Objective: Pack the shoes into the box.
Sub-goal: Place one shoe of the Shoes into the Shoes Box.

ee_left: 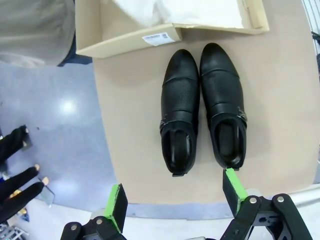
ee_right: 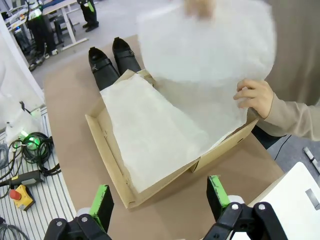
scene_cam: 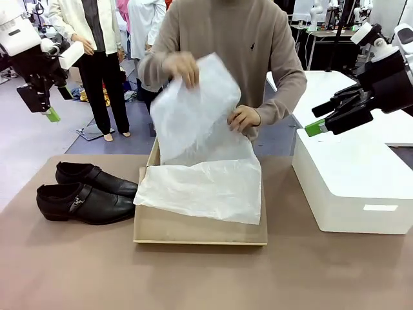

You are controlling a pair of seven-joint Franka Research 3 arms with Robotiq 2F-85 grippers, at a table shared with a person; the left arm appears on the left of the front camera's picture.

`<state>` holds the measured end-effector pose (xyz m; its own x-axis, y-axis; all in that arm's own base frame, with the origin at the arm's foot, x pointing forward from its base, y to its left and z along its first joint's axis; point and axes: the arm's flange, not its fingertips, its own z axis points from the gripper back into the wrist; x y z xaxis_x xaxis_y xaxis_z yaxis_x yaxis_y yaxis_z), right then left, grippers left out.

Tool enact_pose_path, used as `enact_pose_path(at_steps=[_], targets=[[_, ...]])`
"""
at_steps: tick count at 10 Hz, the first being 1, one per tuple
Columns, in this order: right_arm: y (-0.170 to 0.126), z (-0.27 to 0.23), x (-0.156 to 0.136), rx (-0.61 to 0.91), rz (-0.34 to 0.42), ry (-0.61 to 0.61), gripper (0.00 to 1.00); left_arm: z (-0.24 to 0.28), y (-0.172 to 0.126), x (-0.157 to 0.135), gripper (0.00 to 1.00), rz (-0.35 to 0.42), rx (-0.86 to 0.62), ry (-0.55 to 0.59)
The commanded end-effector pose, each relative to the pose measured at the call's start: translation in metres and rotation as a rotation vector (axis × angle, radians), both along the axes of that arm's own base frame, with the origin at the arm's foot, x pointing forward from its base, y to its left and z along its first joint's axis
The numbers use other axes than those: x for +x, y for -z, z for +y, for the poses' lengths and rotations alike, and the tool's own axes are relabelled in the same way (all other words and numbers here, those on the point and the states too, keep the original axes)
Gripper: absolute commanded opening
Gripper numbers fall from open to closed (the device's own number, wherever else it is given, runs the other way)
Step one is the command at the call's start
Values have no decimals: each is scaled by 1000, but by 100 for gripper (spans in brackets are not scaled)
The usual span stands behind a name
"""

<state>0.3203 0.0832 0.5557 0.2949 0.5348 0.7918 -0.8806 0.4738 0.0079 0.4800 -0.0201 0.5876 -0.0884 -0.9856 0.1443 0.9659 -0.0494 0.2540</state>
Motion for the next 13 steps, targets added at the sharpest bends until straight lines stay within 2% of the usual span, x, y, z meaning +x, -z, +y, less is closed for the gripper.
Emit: enact_pose_path(at_steps=[1,2,4,9,13], targets=[[0,0,4,10,-19,-25,100,-2,7,24,100,58,-5,-41],[0,0,4,10,-19,-25,100,-2,10,36,100,94,-4,-65],[0,0,4,10,-19,-25,100,-8,19,57,100,112,-1,-96],[0,0,4,10,-19,-25,100,-8,79,83,100,203,60,-151],[0,0,4,10,-19,-25,100,4,123,99,100,200,116,-175]])
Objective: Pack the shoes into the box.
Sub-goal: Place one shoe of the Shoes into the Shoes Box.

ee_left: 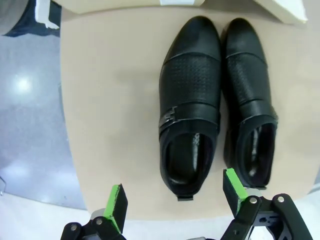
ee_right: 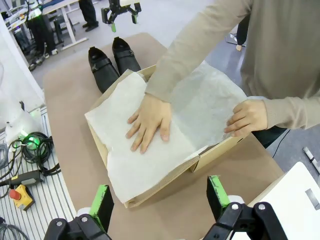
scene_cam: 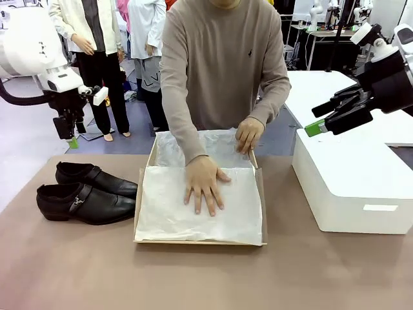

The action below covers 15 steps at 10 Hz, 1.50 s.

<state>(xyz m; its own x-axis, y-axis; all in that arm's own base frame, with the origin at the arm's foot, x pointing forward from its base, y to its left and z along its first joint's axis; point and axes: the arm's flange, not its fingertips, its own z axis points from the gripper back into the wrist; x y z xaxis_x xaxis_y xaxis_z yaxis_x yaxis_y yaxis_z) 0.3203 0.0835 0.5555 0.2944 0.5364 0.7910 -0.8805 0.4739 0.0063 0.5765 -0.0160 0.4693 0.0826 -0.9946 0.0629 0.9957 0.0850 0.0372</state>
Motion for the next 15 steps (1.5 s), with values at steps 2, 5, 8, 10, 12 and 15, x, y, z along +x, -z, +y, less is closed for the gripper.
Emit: enact_pose_path(at_steps=[2,5,8,10,12,15], targets=[[0,-1,4,12,-18,-25,100,4,18,10,100,-15,61,-24],[0,-1,4,12,-18,-25,100,5,22,11,100,-5,32,-2],[0,-1,4,12,-18,-25,100,5,22,11,100,-5,32,-2],[0,-1,4,12,-18,-25,100,5,22,11,100,-5,32,-2],[0,-1,4,12,-18,-25,100,4,30,15,100,11,25,-1],[0,-1,4,12,-18,-25,100,8,44,24,100,15,47,13]])
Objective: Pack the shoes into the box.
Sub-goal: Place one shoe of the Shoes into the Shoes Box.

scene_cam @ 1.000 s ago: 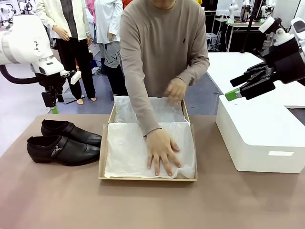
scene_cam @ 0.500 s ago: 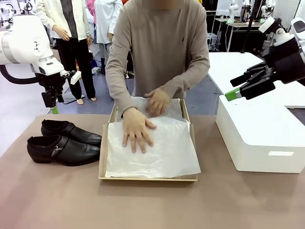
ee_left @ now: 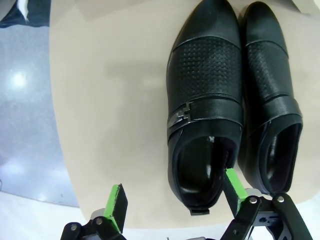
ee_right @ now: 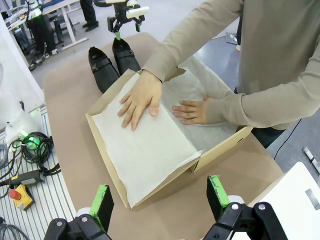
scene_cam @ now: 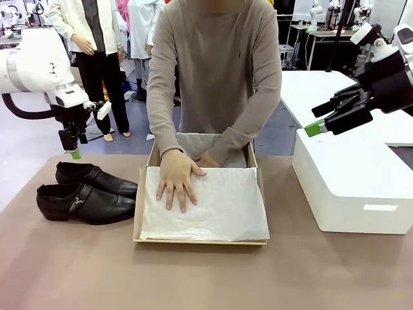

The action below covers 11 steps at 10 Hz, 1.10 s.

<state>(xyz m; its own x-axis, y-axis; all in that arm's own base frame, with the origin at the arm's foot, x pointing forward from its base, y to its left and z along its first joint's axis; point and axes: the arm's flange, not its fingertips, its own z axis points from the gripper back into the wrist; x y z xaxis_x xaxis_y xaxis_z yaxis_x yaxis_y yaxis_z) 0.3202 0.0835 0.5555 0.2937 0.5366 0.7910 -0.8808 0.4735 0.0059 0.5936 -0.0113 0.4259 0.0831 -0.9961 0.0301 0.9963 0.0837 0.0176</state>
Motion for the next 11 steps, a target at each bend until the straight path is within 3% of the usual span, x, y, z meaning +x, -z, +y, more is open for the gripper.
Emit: enact_pose_path(at_steps=[1,3,9,11], targets=[[0,-1,4,12,-17,-24,100,5,7,10,100,12,21,26],[0,-1,4,12,-17,-24,100,7,20,15,100,49,29,27],[0,-1,4,12,-17,-24,100,13,41,31,100,30,70,-22],[0,-1,4,12,-17,-24,100,12,46,32,100,67,69,-12]])
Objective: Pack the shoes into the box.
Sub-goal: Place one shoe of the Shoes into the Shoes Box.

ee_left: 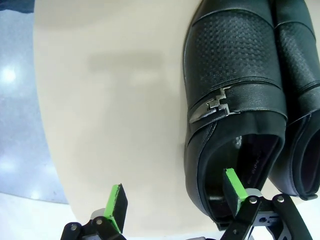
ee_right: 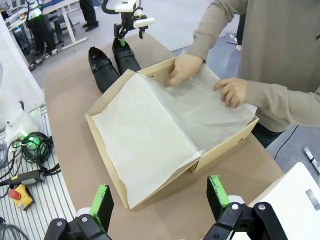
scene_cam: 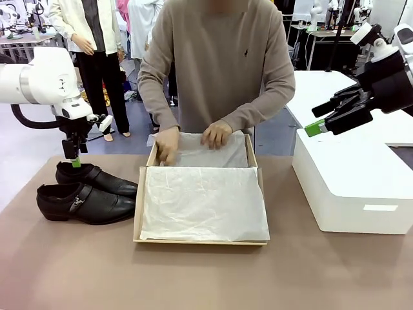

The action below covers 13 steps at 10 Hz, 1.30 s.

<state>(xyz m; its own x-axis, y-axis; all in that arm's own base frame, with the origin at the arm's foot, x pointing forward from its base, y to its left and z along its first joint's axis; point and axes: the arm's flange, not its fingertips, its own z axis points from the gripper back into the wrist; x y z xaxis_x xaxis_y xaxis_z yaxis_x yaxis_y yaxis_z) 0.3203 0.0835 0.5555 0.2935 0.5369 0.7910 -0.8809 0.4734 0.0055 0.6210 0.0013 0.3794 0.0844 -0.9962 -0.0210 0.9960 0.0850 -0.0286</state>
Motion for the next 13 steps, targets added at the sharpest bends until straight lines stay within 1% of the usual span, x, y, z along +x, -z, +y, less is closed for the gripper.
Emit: enact_pose_path(at_steps=[1,4,7,11,13], targets=[[0,-1,4,12,-17,-24,100,0,0,5,100,30,15,-9],[0,-1,4,12,-17,-24,100,1,6,6,100,61,14,-18],[0,-1,4,12,-17,-24,100,1,19,6,100,100,13,-20],[0,-1,4,12,-17,-24,100,-3,36,4,100,120,6,-33],[0,-1,4,12,-17,-24,100,-4,39,2,100,131,8,-32]])
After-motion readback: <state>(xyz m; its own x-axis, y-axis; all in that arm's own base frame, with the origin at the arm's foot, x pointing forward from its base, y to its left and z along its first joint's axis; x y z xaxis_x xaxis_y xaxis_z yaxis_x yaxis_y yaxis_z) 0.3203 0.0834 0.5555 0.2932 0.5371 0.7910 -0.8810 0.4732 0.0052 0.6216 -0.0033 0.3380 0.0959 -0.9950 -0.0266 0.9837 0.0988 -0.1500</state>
